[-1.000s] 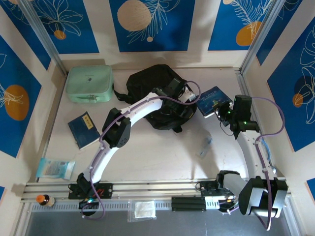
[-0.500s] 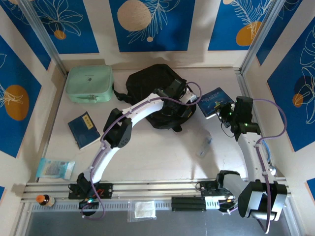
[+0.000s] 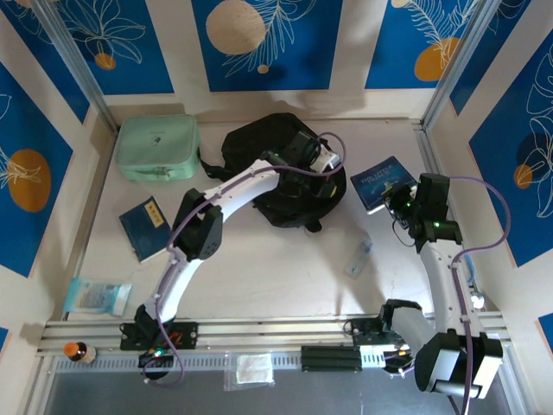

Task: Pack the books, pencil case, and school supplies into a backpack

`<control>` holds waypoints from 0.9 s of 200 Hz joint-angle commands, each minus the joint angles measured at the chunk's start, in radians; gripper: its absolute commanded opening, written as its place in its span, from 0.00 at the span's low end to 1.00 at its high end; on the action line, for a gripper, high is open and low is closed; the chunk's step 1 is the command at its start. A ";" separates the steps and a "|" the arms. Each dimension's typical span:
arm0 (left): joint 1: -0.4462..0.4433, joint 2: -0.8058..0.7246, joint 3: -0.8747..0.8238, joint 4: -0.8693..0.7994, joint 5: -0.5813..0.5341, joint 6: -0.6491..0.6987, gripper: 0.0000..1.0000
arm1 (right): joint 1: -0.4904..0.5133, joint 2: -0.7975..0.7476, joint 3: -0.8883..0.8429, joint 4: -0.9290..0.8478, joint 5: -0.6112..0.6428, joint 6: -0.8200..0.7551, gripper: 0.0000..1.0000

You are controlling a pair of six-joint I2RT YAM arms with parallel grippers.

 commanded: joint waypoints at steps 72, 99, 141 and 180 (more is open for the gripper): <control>0.073 -0.175 -0.146 0.243 0.077 -0.155 0.00 | 0.053 -0.035 0.015 0.070 -0.248 0.012 0.02; 0.077 -0.194 -0.173 0.286 0.086 -0.154 0.00 | 0.121 0.023 -0.036 0.111 -0.260 0.110 0.01; 0.078 -0.196 -0.183 0.257 0.074 -0.118 0.00 | 0.178 0.105 -0.054 0.233 -0.304 0.228 0.01; 0.080 -0.256 -0.227 0.143 -0.002 0.012 0.27 | 0.185 0.152 0.015 0.296 -0.336 0.262 0.01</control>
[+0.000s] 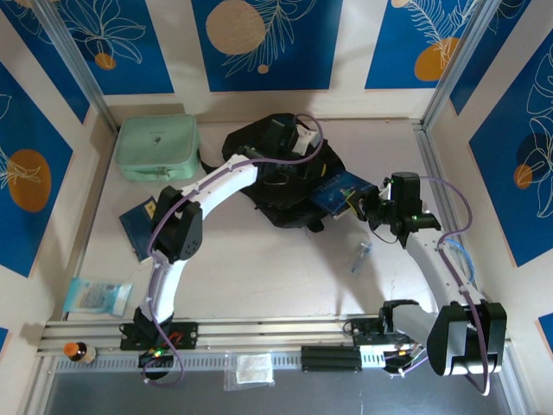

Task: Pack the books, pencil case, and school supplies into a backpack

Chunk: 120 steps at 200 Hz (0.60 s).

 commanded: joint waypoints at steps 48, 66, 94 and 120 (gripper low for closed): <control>0.012 -0.308 -0.270 -0.129 -0.093 0.335 0.65 | -0.003 0.052 0.153 0.116 -0.117 0.085 0.01; 0.013 -0.381 -0.379 -0.125 -0.134 0.404 0.71 | -0.006 0.061 0.168 0.109 -0.127 0.093 0.01; 0.013 -0.427 -0.472 -0.093 -0.307 0.396 0.74 | -0.005 0.070 0.180 0.106 -0.128 0.089 0.01; 0.012 -0.401 -0.454 -0.071 -0.414 0.331 0.75 | -0.003 0.079 0.182 0.101 -0.122 0.084 0.01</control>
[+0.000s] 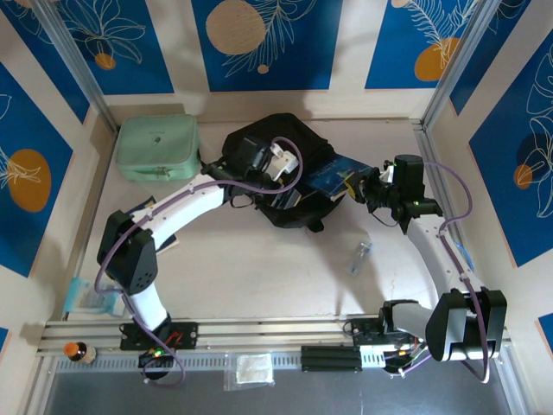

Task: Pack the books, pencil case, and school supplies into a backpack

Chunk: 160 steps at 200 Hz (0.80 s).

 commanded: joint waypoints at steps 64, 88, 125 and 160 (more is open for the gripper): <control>0.007 0.104 0.105 0.044 -0.149 -0.092 0.73 | 0.002 -0.009 0.037 0.048 -0.040 -0.006 0.01; 0.007 0.151 0.153 0.036 -0.133 -0.113 0.64 | 0.004 -0.010 0.032 0.048 -0.038 -0.009 0.01; 0.007 0.210 0.241 0.010 -0.103 -0.133 0.33 | 0.004 -0.022 0.013 0.033 -0.024 -0.017 0.01; 0.007 0.188 0.266 0.022 -0.104 -0.127 0.12 | 0.023 -0.026 -0.017 0.011 0.005 -0.030 0.01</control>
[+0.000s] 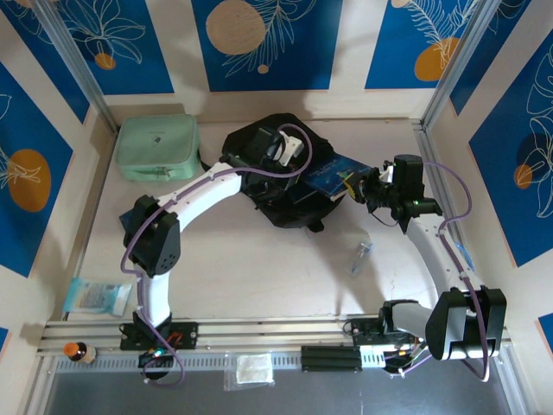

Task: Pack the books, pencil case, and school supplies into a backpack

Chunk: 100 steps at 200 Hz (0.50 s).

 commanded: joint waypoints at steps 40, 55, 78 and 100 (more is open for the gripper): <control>0.004 -0.112 -0.007 0.110 0.027 0.019 0.01 | 0.083 0.009 -0.045 0.019 0.035 -0.024 0.01; 0.004 -0.157 -0.056 0.184 0.031 0.025 0.00 | 0.117 0.037 -0.039 0.027 0.060 -0.027 0.01; 0.006 -0.213 -0.131 0.287 0.052 0.027 0.00 | 0.154 0.090 -0.012 0.042 0.100 -0.036 0.01; 0.005 -0.237 -0.168 0.333 0.075 0.025 0.00 | 0.179 0.134 0.015 0.068 0.160 -0.051 0.01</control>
